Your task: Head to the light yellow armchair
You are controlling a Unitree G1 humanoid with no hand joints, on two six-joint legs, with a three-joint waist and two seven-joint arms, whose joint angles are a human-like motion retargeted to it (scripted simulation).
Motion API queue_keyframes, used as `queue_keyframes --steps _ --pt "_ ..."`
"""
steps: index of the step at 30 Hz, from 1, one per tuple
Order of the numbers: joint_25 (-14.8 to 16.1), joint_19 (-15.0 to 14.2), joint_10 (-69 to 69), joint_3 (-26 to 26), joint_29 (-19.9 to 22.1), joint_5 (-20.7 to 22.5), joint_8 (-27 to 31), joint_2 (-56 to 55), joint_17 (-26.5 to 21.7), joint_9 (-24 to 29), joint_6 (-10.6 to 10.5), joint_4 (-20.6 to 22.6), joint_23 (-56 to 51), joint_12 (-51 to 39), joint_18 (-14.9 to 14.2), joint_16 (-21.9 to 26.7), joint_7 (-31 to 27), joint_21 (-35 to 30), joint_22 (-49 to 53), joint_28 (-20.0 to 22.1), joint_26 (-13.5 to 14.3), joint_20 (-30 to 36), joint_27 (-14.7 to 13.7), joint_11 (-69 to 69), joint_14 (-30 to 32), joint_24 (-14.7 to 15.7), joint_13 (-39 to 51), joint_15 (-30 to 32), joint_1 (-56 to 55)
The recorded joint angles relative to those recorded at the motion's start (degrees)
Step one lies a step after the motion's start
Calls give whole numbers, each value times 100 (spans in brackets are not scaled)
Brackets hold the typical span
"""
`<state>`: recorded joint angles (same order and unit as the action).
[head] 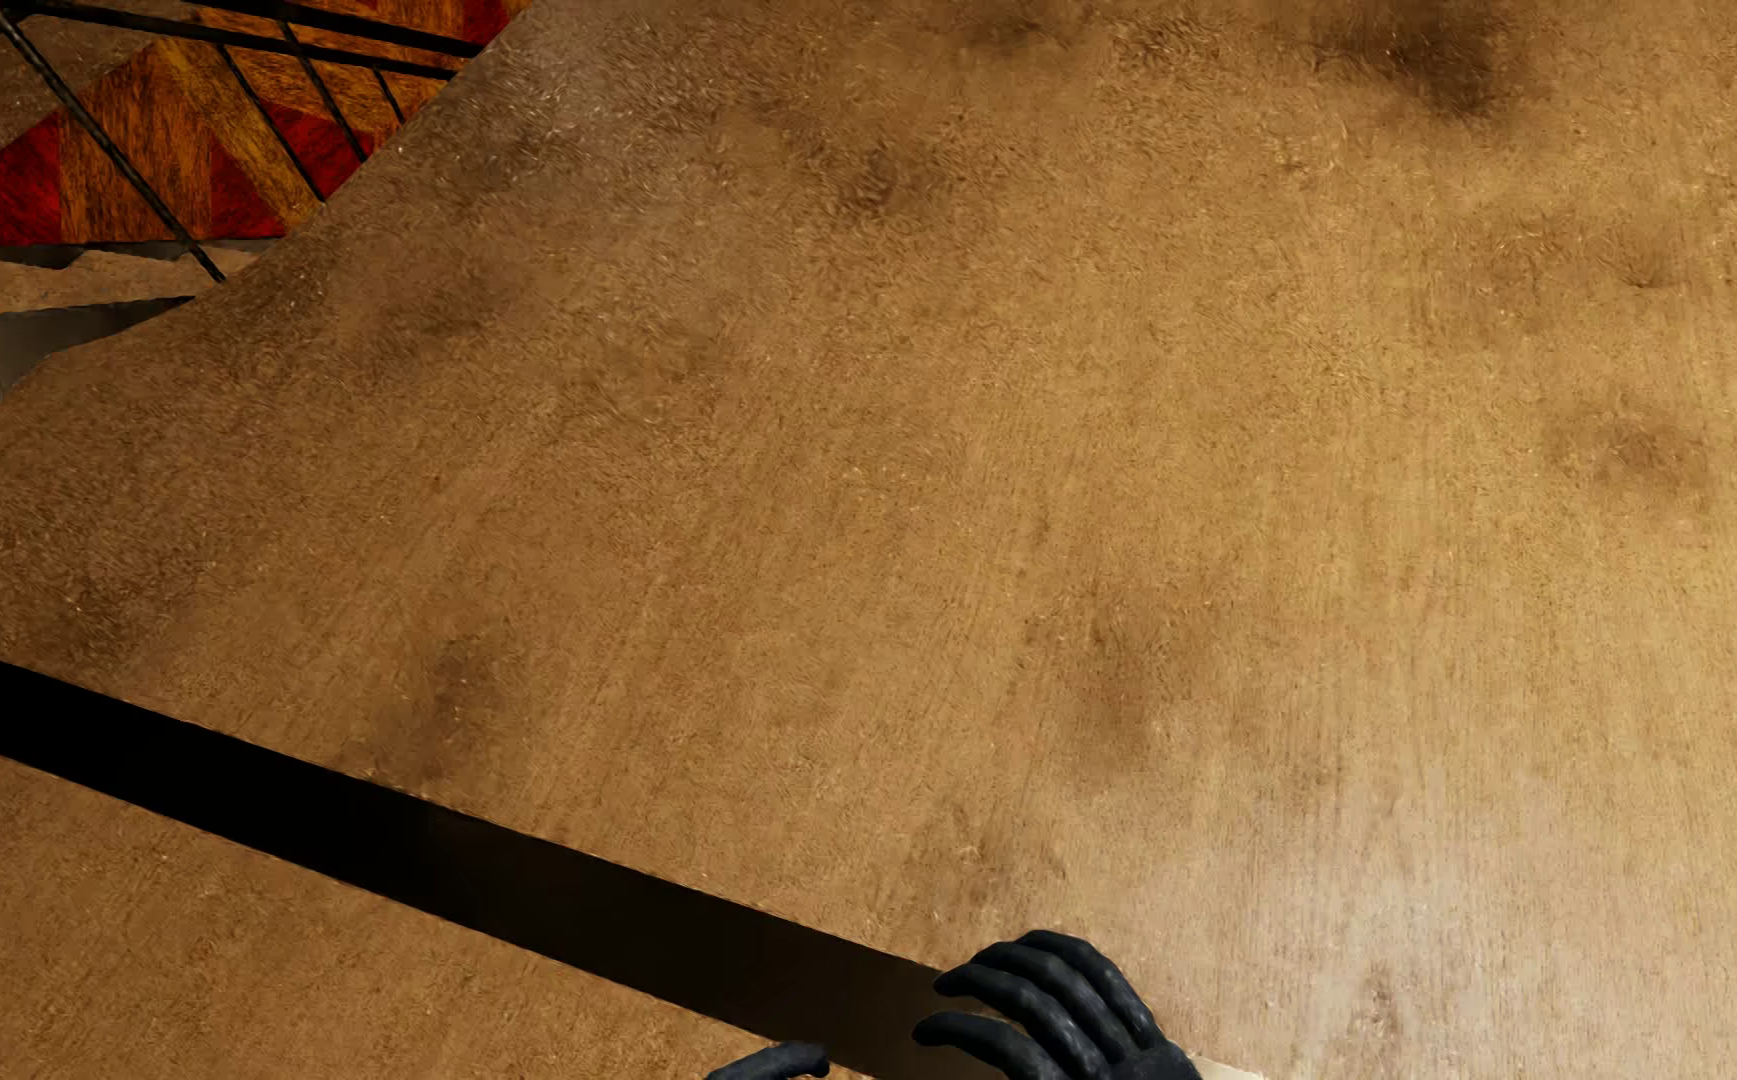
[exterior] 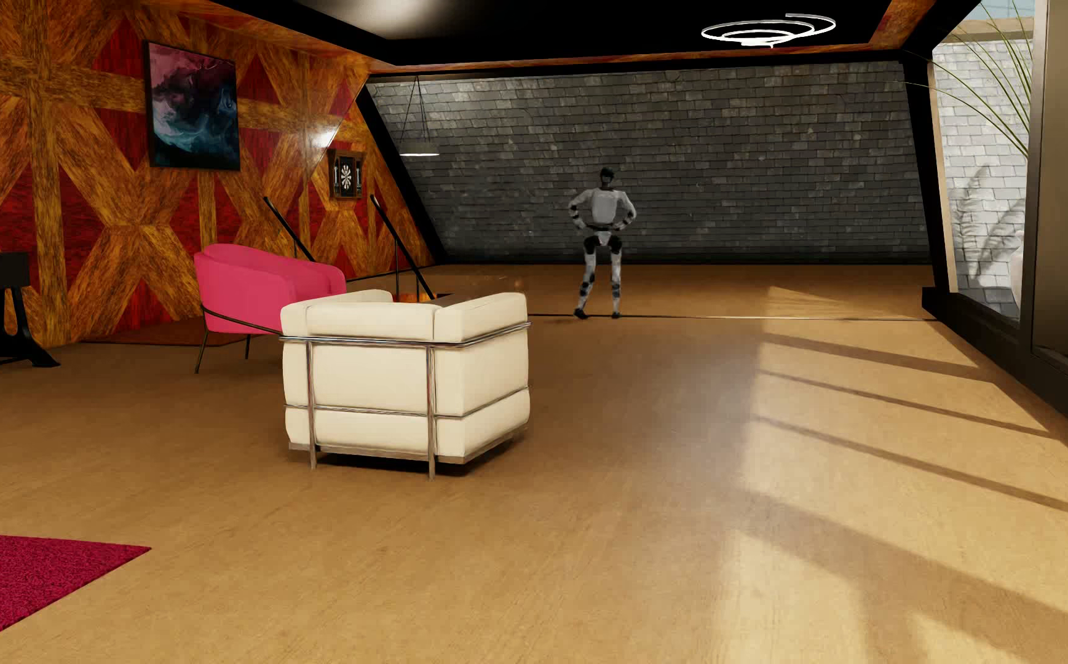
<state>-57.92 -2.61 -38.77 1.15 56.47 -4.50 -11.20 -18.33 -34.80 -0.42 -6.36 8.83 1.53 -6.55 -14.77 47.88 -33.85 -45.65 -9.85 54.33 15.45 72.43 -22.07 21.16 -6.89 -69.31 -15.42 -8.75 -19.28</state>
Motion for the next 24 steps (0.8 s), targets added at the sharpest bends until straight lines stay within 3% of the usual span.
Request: queue_keyframes --steps 2,4,8,11,13,15,16,18,19,20,21,22,24 --pt "84 -70 618 -21 0 105 224 111 -47 -49 -26 -371 -28 -27 639 -151 542 29 -78 -86 79 -73 16 -205 -243 -72 23 122 327" --pt "116 -168 1099 -31 -1 190 426 142 -68 -109 -34 -624 -1 -41 978 -285 1061 156 -172 -140 237 -95 -15 -356 -379 -94 23 226 526" --pt "9 -415 1562 -35 -2 294 945 42 -87 -153 40 -803 141 -81 1162 -426 1691 299 -253 -99 431 -45 -123 -530 -459 66 8 482 722" --pt "-54 -642 1774 -80 -3 349 1571 -272 -253 -111 175 -802 286 10 1349 -443 2316 70 -180 -232 425 -204 -97 -516 -476 12 129 732 718" --pt "-217 -805 1894 -124 -4 382 2106 -680 -487 -36 319 -732 250 39 1445 -515 2876 -168 -146 -233 373 -265 -22 -270 -456 139 169 843 651" --pt "-281 -1063 2000 -175 0 411 2723 -1009 -626 100 510 -625 330 103 1523 -592 3486 -357 -98 0 387 -409 46 -288 -369 -68 231 1087 507" --pt "-275 -1086 1997 -208 0 323 2763 -1178 -634 183 613 -592 356 131 1554 -606 3781 -375 -66 108 423 -454 92 -453 -304 -199 222 1200 371" --pt "-286 -370 2020 -304 0 -346 1235 -1505 -596 320 811 -631 351 137 1606 -611 4350 -284 -58 182 521 -397 132 -684 -139 -195 110 916 78" --pt "-318 -297 2051 -341 0 -749 95 -1523 -599 358 890 -693 306 136 1630 -579 4613 -249 -17 185 484 -272 140 -786 -63 -139 86 613 -46" --pt "-407 -453 2065 -369 0 -1133 -1175 -1446 -602 382 955 -779 310 153 1652 -572 4868 -192 -26 180 486 -236 100 -775 -8 -148 109 464 -146" --pt "-531 -377 2050 -366 0 -1414 -2004 -1346 -643 402 987 -896 284 144 1667 -566 5087 -141 -49 169 486 -210 81 -562 24 -160 81 555 -223" --pt "-596 -282 1990 -353 0 -1647 -2534 -1227 -736 421 1001 -1019 267 142 1674 -565 5293 -117 -75 158 477 -193 97 -238 21 -188 -12 609 -278" --pt "-459 -165 1850 -286 -1 -1839 -2425 -1031 -1120 454 992 -1257 97 51 1676 -637 5665 -137 -171 99 429 -111 133 542 -14 -168 -446 393 -286"
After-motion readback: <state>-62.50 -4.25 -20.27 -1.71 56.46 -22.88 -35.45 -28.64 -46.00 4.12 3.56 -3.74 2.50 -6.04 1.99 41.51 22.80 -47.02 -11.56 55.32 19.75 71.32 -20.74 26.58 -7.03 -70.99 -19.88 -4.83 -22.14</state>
